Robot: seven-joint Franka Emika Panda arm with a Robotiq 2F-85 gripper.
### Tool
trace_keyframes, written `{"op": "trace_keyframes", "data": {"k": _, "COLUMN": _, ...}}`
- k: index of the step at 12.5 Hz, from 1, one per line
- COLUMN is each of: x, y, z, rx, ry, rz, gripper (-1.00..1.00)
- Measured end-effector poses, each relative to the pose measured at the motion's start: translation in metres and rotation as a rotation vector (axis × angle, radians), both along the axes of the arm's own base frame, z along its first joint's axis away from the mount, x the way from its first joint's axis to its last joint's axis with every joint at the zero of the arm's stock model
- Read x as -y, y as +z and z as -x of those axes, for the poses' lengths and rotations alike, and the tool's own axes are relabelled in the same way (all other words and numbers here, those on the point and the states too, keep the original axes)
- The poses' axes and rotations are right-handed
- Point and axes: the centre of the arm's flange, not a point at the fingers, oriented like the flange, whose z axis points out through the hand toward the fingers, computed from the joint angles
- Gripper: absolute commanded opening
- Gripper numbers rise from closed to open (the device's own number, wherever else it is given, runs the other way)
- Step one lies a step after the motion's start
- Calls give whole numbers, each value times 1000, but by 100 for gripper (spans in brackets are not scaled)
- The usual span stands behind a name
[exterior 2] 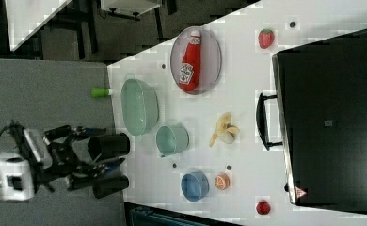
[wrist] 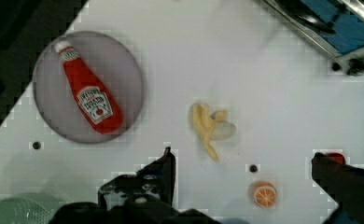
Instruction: Pick Banana and place it in mug.
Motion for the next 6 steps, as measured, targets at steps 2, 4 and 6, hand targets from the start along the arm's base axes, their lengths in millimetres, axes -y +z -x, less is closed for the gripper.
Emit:
{"op": "trace_keyframes", "data": {"k": 2, "x": -1, "y": -56, "z": -19, "rx": -34, "ry": 14, "rz": 6, "gripper": 100}}
{"op": "trace_keyframes", "data": {"k": 4, "x": -7, "y": -135, "z": -31, "rx": -88, "ry": 60, "rz": 4, "gripper": 100}}
{"op": "trace_keyframes", "data": {"k": 6, "x": -13, "y": -217, "z": -29, "rx": -141, "ry": 73, "rz": -6, "gripper": 100}}
